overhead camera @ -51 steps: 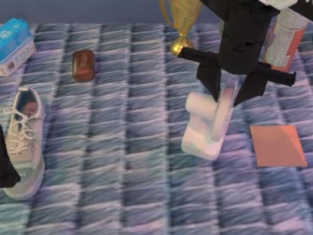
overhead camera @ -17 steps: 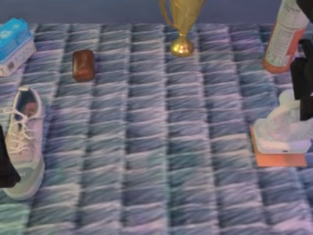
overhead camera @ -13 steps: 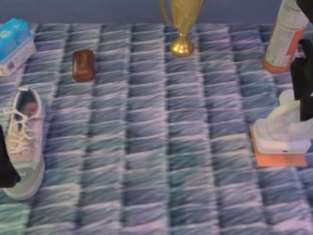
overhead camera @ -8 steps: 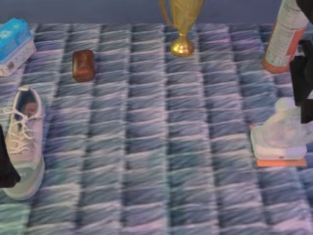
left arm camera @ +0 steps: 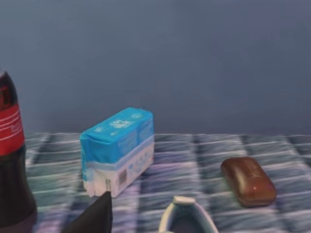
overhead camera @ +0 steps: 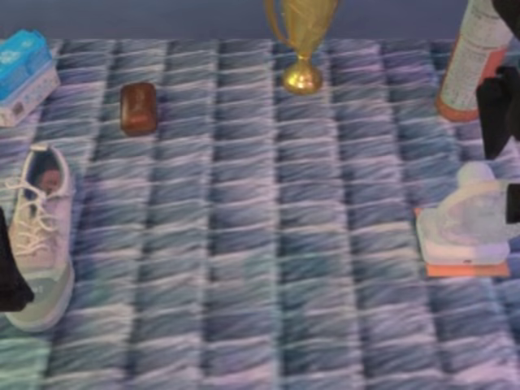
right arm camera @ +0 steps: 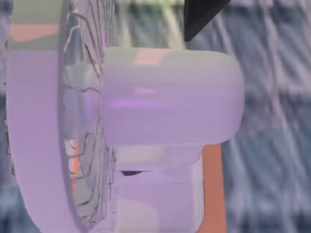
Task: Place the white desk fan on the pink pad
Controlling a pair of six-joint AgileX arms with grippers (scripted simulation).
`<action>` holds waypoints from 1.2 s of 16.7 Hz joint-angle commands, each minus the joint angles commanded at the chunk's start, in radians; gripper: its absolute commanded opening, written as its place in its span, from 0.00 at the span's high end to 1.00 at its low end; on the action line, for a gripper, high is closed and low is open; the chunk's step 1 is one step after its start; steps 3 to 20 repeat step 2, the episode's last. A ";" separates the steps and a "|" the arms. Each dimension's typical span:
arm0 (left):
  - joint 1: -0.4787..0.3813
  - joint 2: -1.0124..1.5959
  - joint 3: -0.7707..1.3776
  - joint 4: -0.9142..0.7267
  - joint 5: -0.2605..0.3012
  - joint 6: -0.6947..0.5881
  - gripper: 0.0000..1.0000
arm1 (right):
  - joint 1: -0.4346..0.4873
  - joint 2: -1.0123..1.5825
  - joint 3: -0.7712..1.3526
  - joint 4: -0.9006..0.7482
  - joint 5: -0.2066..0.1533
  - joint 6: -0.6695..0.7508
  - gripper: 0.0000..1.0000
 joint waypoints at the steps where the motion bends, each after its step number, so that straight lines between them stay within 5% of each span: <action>1: 0.000 0.000 0.000 0.000 0.000 0.000 0.00 | 0.000 0.000 0.000 0.000 0.000 0.000 0.00; 20: 0.000 0.000 0.000 0.000 0.000 0.000 0.00 | 0.000 0.000 0.000 0.000 0.000 0.000 0.00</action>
